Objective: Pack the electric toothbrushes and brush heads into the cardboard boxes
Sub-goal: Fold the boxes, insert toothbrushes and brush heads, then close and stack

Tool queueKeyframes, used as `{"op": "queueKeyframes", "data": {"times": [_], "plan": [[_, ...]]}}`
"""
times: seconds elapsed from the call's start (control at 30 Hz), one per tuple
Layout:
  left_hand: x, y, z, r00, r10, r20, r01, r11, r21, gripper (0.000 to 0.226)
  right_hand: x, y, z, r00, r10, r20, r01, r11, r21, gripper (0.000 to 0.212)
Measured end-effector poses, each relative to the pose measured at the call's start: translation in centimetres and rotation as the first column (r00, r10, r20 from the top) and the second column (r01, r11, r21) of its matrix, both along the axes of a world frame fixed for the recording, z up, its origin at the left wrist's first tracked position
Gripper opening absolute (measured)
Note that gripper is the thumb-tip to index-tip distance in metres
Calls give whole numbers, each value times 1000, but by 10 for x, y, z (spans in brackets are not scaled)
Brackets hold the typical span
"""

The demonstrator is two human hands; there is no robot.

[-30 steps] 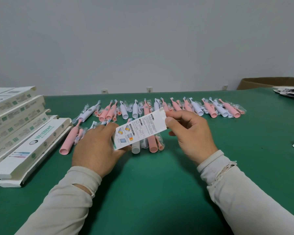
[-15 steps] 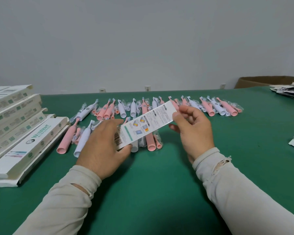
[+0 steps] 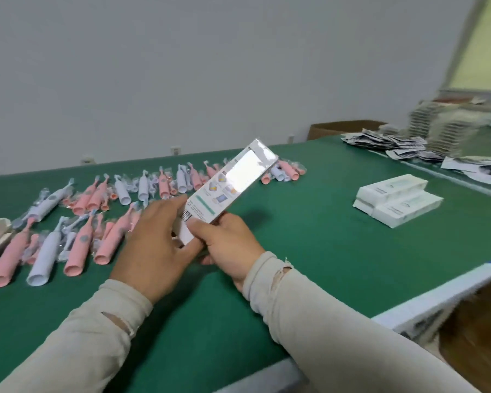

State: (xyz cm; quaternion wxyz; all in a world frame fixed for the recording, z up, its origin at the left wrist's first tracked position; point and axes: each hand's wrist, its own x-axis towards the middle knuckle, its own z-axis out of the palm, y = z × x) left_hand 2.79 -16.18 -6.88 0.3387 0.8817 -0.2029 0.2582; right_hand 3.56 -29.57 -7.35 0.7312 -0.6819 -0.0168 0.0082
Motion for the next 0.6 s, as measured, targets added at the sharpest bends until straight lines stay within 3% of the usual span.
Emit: {"op": "queueKeyframes", "data": {"times": [0.1, 0.27, 0.4, 0.6], "plan": [[0, -30, 6, 992, -124, -23, 125, 987, 98, 77, 3, -58, 15, 958, -283, 47, 281, 959, 45, 26], [-2, -47, -22, 989, -128, -76, 135, 986, 94, 40, 18, -211, 31, 710, -698, -95, 695, 716, -71, 36], [4, -39, -39, 988, -143, -55, 148, 985, 92, 18, 17, -308, 15, 662, -724, -193, 680, 689, -251, 40], [6, -38, -40, 987, -157, -32, 158, 987, 22, 13, 13, -348, 6, 626, -754, -200, 689, 655, -311, 44]]}}
